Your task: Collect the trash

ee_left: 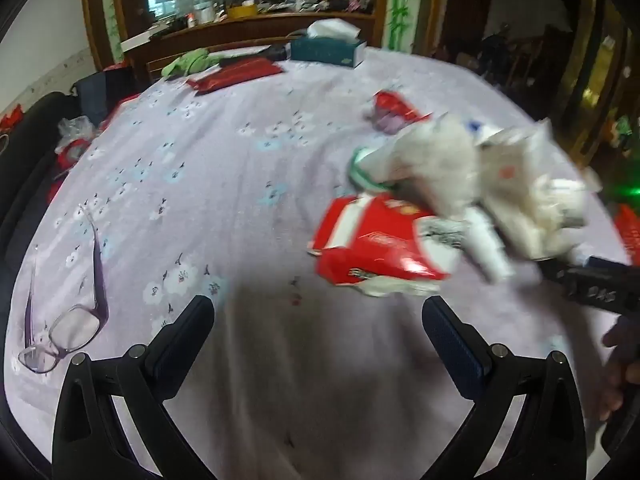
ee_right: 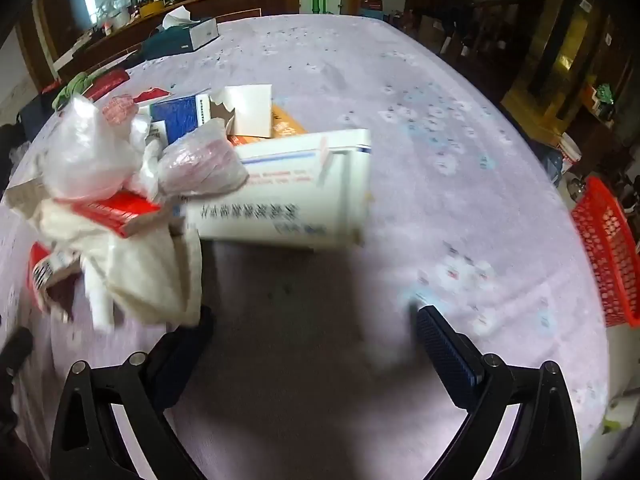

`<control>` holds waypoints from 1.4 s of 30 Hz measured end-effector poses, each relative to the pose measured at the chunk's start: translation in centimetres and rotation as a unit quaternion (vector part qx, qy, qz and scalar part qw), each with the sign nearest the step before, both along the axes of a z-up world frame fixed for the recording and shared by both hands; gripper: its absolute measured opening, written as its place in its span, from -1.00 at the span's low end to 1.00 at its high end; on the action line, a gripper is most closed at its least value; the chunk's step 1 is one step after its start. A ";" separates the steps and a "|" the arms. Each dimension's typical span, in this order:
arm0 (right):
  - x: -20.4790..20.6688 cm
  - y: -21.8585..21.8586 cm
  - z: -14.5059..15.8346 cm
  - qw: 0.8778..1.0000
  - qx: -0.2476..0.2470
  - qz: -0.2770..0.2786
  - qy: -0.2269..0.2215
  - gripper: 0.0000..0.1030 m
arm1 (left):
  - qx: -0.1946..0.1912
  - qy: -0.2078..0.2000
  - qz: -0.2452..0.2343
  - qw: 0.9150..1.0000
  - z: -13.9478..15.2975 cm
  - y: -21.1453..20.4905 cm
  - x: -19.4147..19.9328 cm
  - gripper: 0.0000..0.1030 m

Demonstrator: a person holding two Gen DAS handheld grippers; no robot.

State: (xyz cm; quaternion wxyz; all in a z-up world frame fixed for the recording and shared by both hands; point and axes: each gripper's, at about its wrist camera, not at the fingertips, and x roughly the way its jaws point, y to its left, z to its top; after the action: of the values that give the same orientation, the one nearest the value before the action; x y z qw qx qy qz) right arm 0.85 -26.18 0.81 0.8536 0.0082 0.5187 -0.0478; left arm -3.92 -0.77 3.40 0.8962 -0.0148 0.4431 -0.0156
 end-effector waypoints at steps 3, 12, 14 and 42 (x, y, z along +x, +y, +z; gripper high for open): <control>-3.0 -0.9 2.3 1.000 0.001 0.012 -0.016 0.96 | 0.000 -0.021 -0.019 1.000 2.4 -0.5 -1.6 1.00; -9.7 -1.9 9.8 0.994 -0.024 0.012 -0.104 0.96 | -0.012 -0.093 -0.077 0.993 8.2 -3.1 -6.5 1.00; -10.1 -1.9 10.5 0.993 -0.034 0.014 -0.115 0.96 | -0.005 -0.099 -0.090 0.991 8.4 -4.0 -6.5 1.00; -12.4 -3.2 11.1 0.992 -0.033 -0.004 -0.119 0.93 | -0.010 -0.098 -0.131 0.986 8.6 -6.3 -6.5 1.00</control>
State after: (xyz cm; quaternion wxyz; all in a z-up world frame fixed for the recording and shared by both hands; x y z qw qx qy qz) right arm -11.55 -29.41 11.89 0.9086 -0.0125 0.4120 -0.0669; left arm -10.42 -7.04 12.02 0.9253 0.0365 0.3510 -0.1389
